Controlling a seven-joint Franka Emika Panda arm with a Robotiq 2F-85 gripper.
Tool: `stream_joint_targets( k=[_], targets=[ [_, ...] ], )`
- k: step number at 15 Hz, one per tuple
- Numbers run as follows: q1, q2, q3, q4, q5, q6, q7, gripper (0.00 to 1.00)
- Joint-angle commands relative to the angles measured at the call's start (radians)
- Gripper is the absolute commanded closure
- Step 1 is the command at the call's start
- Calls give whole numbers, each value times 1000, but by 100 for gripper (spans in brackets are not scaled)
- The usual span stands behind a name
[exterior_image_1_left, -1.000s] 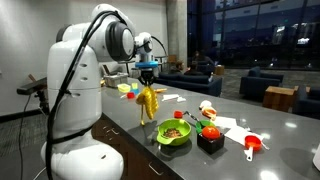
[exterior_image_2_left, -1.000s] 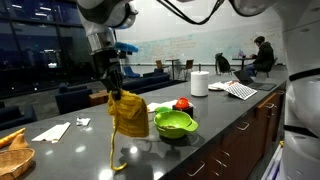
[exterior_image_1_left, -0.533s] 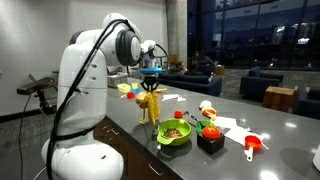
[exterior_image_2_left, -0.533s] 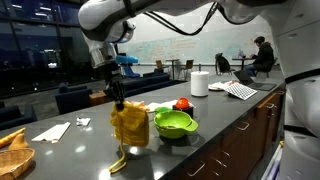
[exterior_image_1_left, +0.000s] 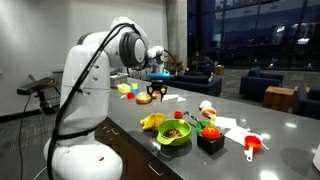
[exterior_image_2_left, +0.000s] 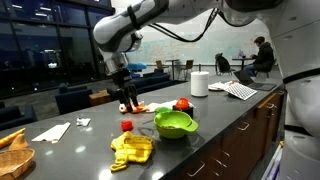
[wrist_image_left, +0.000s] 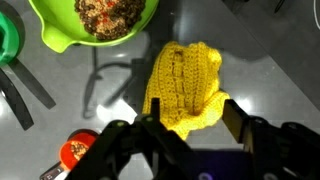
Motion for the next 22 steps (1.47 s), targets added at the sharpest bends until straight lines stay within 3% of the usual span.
stream_joint_targets(
  k=[1, 10, 16, 22],
  targets=[
    [-35, -48, -19, -80, 5, 19, -41, 2],
    [-155, -203, -106, -344, 22, 274, -42, 0],
    [-247, -407, -207, -505, 37, 314, -88, 0],
    [-305, -594, -349, -587, 59, 327, -266, 0]
  ],
)
